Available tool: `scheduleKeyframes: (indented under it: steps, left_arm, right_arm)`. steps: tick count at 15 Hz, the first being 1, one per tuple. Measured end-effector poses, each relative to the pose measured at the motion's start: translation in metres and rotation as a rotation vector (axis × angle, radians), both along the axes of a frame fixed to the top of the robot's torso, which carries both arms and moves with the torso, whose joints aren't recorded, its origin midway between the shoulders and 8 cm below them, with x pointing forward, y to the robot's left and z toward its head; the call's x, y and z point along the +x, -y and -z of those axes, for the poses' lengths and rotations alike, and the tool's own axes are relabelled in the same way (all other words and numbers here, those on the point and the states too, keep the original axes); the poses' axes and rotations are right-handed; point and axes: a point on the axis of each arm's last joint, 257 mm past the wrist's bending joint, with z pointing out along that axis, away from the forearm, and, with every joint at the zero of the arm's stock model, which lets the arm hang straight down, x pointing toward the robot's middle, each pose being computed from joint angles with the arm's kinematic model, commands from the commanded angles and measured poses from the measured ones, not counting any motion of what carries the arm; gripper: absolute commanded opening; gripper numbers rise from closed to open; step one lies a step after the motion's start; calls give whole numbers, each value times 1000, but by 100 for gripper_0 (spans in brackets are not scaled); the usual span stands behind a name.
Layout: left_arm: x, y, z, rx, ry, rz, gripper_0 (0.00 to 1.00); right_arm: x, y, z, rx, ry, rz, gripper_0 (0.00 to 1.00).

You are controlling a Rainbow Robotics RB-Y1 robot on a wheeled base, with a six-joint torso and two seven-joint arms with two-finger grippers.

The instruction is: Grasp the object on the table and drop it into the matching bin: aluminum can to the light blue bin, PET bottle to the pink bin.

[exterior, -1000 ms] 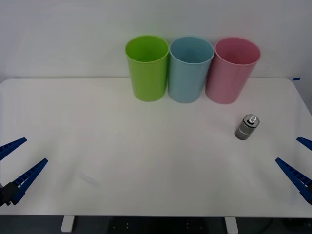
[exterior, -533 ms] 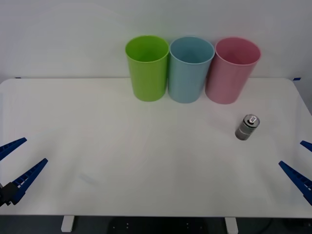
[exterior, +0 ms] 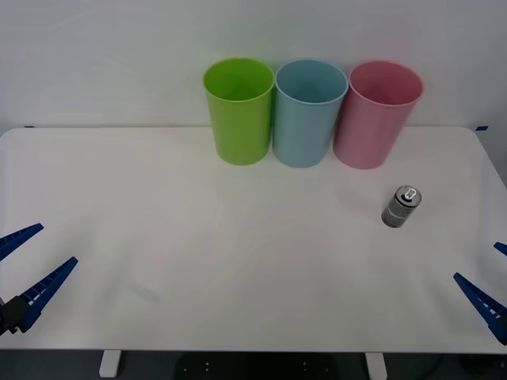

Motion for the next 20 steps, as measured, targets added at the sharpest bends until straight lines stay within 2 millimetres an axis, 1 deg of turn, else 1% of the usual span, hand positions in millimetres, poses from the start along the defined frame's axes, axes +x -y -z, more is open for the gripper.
scheduleKeyframes:
  steps: [5, 9, 12, 16, 20]
  left_arm:
    - [0, 0, 0, 0, 0, 0, 100]
    - [0, 0, 0, 0, 0, 0, 100]
    - [0, 0, 0, 0, 0, 0, 100]
    - [0, 0, 0, 0, 0, 0, 100]
    - [0, 0, 0, 0, 0, 0, 100]
  right_arm:
    - [21, 8, 30, -54, 7, 81, 100]
    - [36, 1, 47, -49, -27, 124, 100]
    - [59, -5, 59, -34, -40, 135, 100]
    - [87, -11, 69, -31, -41, 151, 100]
    - [108, -16, 70, -40, -30, 200, 100]
